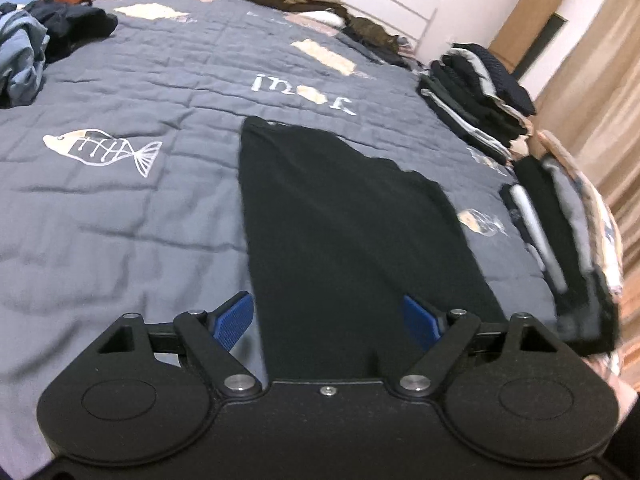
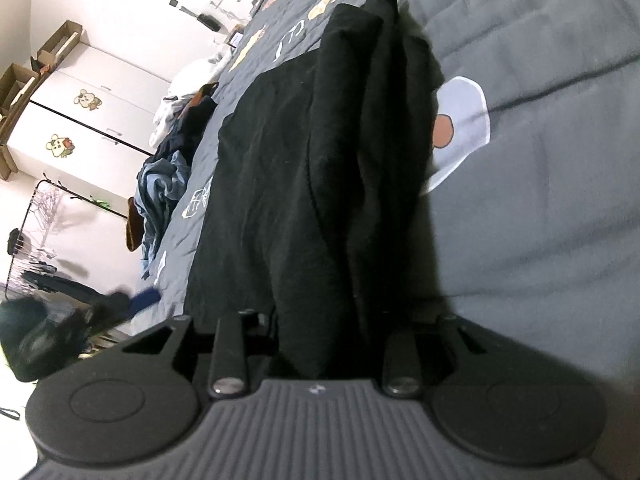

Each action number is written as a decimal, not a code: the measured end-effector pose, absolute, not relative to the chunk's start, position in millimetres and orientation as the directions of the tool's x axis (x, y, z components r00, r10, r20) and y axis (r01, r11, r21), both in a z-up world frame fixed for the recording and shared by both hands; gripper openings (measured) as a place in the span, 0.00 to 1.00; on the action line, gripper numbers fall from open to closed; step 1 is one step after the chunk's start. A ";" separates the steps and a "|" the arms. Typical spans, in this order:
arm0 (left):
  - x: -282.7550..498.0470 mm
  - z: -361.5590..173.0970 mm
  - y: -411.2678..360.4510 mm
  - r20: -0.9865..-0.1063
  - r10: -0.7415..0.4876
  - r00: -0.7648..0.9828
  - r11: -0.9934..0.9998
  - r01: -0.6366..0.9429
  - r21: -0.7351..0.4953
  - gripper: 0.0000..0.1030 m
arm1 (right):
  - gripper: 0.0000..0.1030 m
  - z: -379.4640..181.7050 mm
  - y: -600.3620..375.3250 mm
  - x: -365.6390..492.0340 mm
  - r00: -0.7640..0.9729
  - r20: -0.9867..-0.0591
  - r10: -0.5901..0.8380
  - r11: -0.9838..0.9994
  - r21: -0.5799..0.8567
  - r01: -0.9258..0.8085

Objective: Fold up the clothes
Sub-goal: 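Grasp the folded shirt's other end with the left gripper while the right gripper holds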

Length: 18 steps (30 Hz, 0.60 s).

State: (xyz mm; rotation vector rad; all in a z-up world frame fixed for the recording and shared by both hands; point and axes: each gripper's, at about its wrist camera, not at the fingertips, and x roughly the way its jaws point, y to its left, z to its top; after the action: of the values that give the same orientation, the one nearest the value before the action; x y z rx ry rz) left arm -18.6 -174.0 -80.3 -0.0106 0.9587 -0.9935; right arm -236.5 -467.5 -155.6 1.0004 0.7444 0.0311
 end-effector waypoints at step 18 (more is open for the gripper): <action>94.6 -145.6 -194.7 -0.582 -0.808 0.091 0.541 0.508 -0.670 0.79 | 0.30 -159.9 -469.4 -237.0 0.763 -0.532 0.367 0.541 0.790 0.290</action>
State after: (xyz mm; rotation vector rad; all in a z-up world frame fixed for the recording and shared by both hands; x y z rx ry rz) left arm 94.6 -194.7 -145.6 -0.3325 1.0980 -1.0043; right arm -237.0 -469.4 -159.9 1.0237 0.7344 0.0513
